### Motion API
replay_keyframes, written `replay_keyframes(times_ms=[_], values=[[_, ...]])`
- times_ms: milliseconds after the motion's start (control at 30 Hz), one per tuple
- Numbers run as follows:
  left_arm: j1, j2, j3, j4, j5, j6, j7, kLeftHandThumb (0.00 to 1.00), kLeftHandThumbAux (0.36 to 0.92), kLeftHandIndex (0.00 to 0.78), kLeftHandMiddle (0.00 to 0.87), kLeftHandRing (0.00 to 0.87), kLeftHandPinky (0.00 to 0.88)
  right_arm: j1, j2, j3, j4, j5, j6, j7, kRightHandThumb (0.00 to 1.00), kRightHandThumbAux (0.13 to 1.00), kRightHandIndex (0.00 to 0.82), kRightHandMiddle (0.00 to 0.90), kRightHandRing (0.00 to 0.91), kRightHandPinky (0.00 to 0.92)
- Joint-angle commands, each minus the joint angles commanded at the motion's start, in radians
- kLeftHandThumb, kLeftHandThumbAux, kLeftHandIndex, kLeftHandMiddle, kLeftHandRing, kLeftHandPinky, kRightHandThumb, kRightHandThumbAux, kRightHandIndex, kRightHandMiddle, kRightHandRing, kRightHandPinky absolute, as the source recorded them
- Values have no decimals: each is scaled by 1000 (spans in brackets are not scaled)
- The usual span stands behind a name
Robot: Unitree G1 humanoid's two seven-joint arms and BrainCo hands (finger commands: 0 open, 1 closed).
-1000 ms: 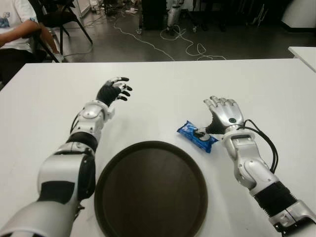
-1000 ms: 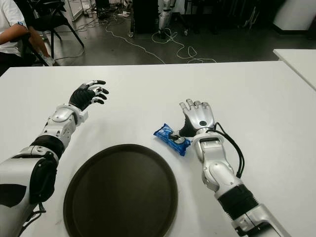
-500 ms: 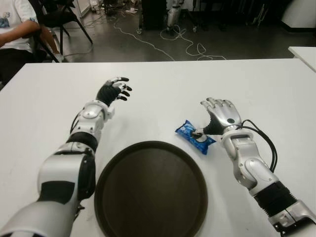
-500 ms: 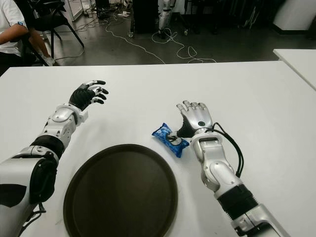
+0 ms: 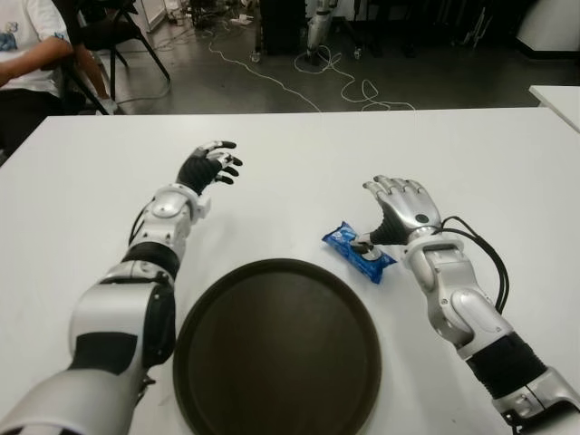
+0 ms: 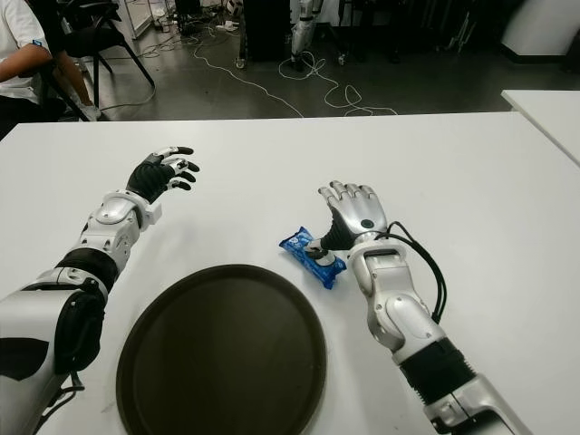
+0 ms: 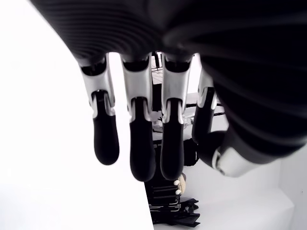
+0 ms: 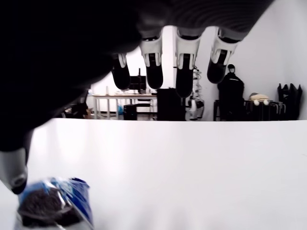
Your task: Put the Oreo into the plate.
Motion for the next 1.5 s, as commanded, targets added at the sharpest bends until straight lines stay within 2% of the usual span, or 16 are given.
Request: replay_keyframes(times_ms=[500,900,1033,1500], values=[[0,2,3,1,-3,2,-14,69,602,302,488,509,496,12,3,-29,-60,-6,15,-2,0,526,45,81,72,64],[-1,5,2,1,0,6,-3,116,632,282,480,500,509,28,-5,-57,-122,-17,36,-10,0,504,19,69,57,52],[-1,5,1,1,1,8,0,114,634,282,467,487,489,34,-8,-70,-142,-16,40,-13,0,505,25,76,65,59],[0,8,-2,1,4,5,-3,92,646,291,496,511,514,32,0,-80,-153,-8,64,7,0,490,19,76,61,46]])
